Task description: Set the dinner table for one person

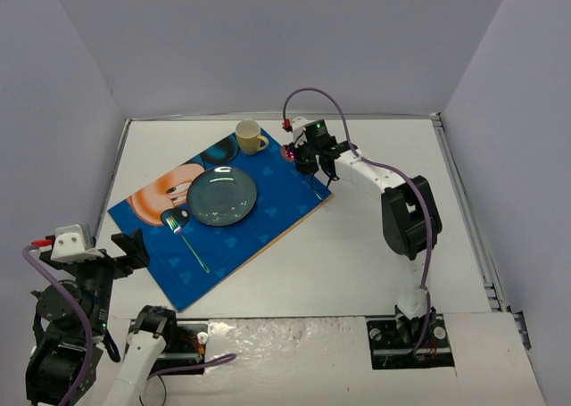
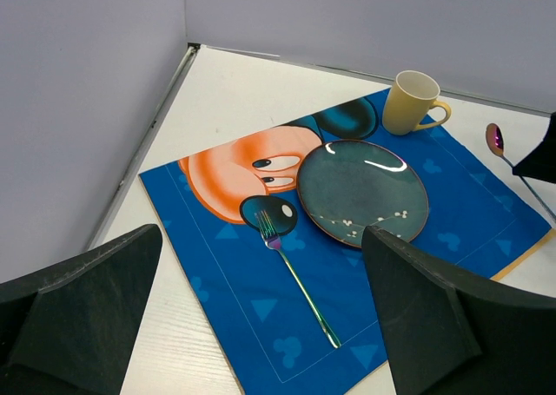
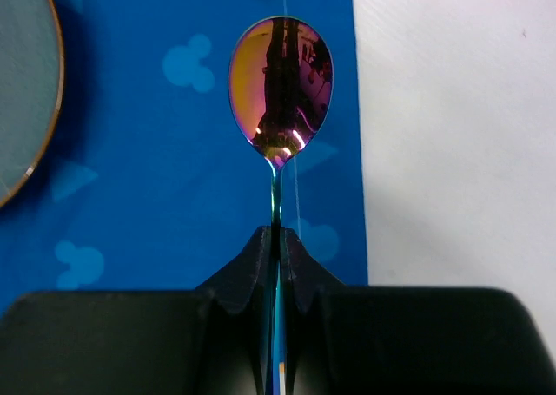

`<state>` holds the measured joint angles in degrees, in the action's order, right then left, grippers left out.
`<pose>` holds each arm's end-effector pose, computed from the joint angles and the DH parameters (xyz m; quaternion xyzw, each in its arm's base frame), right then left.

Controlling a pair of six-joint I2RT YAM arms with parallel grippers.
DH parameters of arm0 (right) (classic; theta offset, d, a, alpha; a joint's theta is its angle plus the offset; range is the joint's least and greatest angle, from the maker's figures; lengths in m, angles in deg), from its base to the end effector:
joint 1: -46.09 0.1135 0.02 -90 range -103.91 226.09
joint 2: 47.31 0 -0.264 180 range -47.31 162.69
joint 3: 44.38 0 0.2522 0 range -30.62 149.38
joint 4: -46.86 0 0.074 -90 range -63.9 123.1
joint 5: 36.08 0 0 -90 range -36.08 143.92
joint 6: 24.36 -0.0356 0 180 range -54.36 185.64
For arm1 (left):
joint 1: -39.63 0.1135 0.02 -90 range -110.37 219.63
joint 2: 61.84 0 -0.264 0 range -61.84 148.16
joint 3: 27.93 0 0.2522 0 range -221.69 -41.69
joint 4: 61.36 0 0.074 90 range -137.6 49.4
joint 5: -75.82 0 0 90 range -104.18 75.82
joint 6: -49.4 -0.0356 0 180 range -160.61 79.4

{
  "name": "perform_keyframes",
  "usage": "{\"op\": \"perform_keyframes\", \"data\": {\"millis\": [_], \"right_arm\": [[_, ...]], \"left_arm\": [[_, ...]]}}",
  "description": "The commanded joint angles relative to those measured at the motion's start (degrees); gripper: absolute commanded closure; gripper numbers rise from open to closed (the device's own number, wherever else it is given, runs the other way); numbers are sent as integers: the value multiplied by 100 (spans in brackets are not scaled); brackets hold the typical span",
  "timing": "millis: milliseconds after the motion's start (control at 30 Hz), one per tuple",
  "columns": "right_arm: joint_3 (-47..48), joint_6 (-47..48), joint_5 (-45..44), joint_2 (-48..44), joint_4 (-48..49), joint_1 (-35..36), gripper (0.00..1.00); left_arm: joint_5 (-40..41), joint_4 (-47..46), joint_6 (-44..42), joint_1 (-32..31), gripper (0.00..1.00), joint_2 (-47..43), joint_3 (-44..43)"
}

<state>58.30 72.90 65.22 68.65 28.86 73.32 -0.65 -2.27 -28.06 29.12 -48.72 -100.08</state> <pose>0.4184 0.2231 0.2364 -0.3032 0.8140 0.1691 0.4656 0.0028 0.0080 0.3896 -0.0957 0.7010 -0.0586 0.7043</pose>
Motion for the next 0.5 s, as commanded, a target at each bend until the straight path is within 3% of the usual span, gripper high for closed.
{"op": "perform_keyframes", "data": {"millis": [0,467], "right_arm": [[579,-187,-177,267,210,220,100],[1335,-84,-247,1110,213,534,100]], "left_arm": [[-73,-142,87,-40,3,146,-32],[-88,-135,104,-48,3,146,-23]]}}
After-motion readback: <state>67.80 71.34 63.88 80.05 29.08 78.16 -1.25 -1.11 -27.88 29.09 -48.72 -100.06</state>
